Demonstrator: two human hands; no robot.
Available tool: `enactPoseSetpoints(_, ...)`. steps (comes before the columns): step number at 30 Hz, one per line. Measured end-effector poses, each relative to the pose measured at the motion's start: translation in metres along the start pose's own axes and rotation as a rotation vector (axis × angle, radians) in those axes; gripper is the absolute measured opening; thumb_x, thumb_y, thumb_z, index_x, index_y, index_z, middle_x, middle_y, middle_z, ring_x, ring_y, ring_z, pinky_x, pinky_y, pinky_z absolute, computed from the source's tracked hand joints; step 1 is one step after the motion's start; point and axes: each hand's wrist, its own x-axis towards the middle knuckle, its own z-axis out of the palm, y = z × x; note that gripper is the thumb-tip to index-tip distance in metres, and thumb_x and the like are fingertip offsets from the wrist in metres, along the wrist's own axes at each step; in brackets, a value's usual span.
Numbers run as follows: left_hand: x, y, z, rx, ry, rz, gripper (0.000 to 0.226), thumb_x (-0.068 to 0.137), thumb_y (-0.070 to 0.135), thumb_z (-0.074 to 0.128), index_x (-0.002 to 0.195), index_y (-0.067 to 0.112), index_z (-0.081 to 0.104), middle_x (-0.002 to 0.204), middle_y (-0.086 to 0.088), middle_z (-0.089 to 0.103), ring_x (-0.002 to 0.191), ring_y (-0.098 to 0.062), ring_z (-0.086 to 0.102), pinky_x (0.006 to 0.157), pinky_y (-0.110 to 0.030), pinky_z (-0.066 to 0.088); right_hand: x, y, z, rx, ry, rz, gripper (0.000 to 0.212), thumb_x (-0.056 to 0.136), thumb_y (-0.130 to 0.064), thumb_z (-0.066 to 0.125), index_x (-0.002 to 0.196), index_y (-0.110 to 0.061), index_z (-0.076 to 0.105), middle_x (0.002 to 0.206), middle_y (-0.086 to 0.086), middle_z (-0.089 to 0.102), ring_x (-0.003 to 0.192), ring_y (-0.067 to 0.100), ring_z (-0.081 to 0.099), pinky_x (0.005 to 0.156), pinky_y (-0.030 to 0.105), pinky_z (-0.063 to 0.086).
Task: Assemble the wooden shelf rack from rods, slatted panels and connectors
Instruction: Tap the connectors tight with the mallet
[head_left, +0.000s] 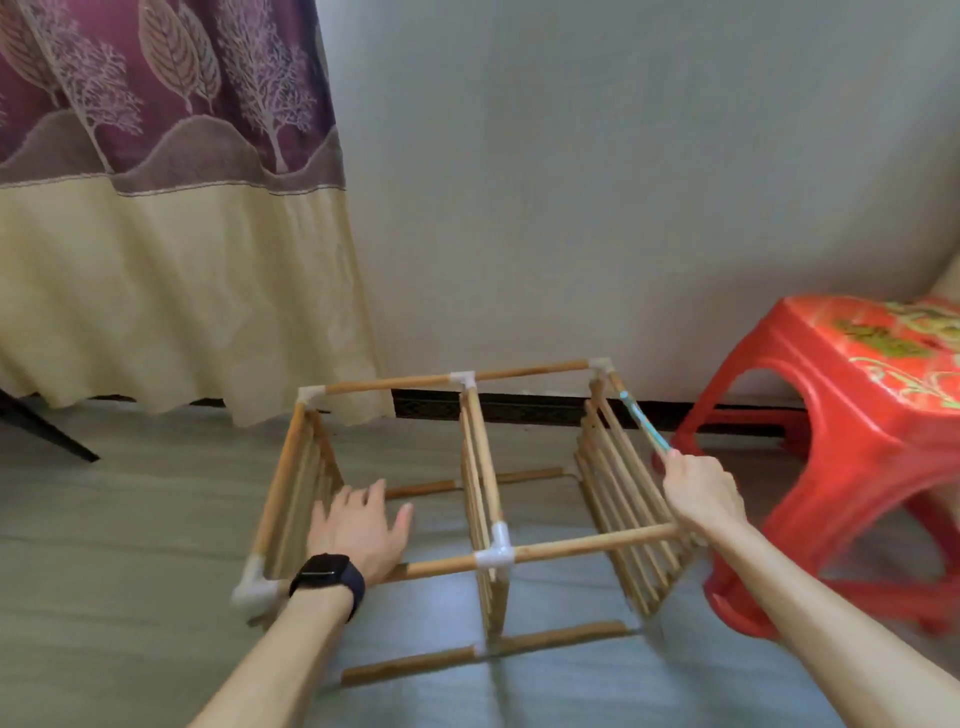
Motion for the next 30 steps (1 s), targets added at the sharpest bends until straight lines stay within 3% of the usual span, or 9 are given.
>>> enactPoseSetpoints(2,-0.013,0.047,0.008,-0.209,-0.081,0.039,0.075,0.095,0.073,0.02,0.155,0.029,0.024,0.135,-0.003,0.061,0.117,-0.025,0.06,0.096,-0.04,0.05,-0.002,0.011,0.001,0.073,-0.063,0.025,0.054,0.108,-0.029,0.017,0.128,0.001,0.058,0.127,0.028,0.06,0.119,0.045,0.054,0.099,0.046,0.042)
enactPoseSetpoints(5,-0.035,0.099,0.018,-0.238,-0.128,0.107,0.081,0.09,0.08,0.021,0.154,0.031,0.018,0.116,0.002,0.069,0.098,-0.025,0.066,0.081,-0.035,0.055,-0.009,0.013,0.003,0.24,-0.128,0.088,0.059,0.109,-0.033,0.016,0.128,0.003,0.059,0.127,0.026,0.061,0.12,0.041,0.055,0.097,0.042,0.041)
enactPoseSetpoints(8,-0.047,0.117,0.014,-0.173,-0.063,0.076,0.077,0.096,0.069,0.028,0.155,0.022,0.017,0.109,-0.003,0.07,0.096,-0.028,0.066,0.085,-0.036,0.052,-0.01,0.013,0.0,0.467,-0.103,0.171,0.059,0.107,-0.039,0.022,0.115,-0.001,0.067,0.116,0.023,0.068,0.111,0.039,0.061,0.097,0.041,0.044)
enactPoseSetpoints(12,-0.049,0.104,0.005,-0.327,-0.067,-0.002,0.06,0.086,0.071,0.034,0.131,0.031,0.041,0.095,0.002,0.069,0.087,-0.027,0.066,0.085,-0.039,0.054,-0.018,0.006,-0.028,0.751,-0.06,0.178,0.041,0.105,-0.038,0.032,0.08,-0.015,0.056,0.089,0.016,0.072,0.09,0.035,0.07,0.093,0.048,0.053)
enactPoseSetpoints(16,-0.055,0.088,-0.029,-0.645,-0.043,-0.014,0.048,0.08,0.067,0.043,0.111,0.033,0.055,0.093,0.008,0.068,0.084,-0.019,0.066,0.086,-0.04,0.055,-0.024,-0.035,-0.076,0.954,-0.011,0.02,0.039,0.105,-0.036,0.035,0.075,-0.017,0.049,0.083,0.012,0.069,0.077,0.028,0.071,0.077,0.042,0.051)
enactPoseSetpoints(20,-0.071,0.066,-0.068,-0.904,-0.019,-0.057,0.046,0.075,0.058,0.046,0.103,0.026,0.065,0.091,0.007,0.07,0.09,-0.018,0.064,0.093,-0.043,0.051,-0.046,-0.102,-0.121,1.073,-0.015,-0.191,0.044,0.106,-0.035,0.037,0.066,-0.019,0.043,0.053,-0.003,0.066,0.084,0.035,0.069,0.08,0.047,0.05)
enactPoseSetpoints(25,-0.065,0.036,-0.102,-0.986,0.017,-0.149,0.083,0.08,0.079,0.035,0.138,0.021,0.051,0.14,-0.009,0.053,0.124,-0.031,0.052,0.108,-0.049,0.04,-0.099,-0.181,-0.128,1.073,-0.151,-0.464,0.064,0.107,-0.037,0.036,0.05,-0.024,0.062,0.082,0.002,0.075,0.089,0.024,0.066,0.083,0.038,0.047)
enactPoseSetpoints(27,-0.069,0.034,-0.135,-1.064,0.192,-0.042,0.069,0.09,0.074,0.034,0.131,0.022,0.056,0.14,-0.005,0.056,0.127,-0.026,0.051,0.112,-0.051,0.037,-0.124,-0.206,-0.121,1.097,-0.307,-0.531,0.066,0.108,-0.039,0.034,0.052,-0.031,0.068,0.1,0.007,0.076,0.1,0.025,0.068,0.085,0.042,0.048)
enactPoseSetpoints(30,-0.083,0.03,-0.191,-1.162,0.369,0.09,0.068,0.087,0.076,0.03,0.129,0.029,0.055,0.125,0.005,0.061,0.114,-0.016,0.056,0.1,-0.042,0.043,-0.156,-0.229,-0.111,1.254,-0.477,-0.562,0.048,0.109,-0.038,0.03,0.083,-0.02,0.066,0.113,0.004,0.074,0.105,0.015,0.07,0.095,0.039,0.048)
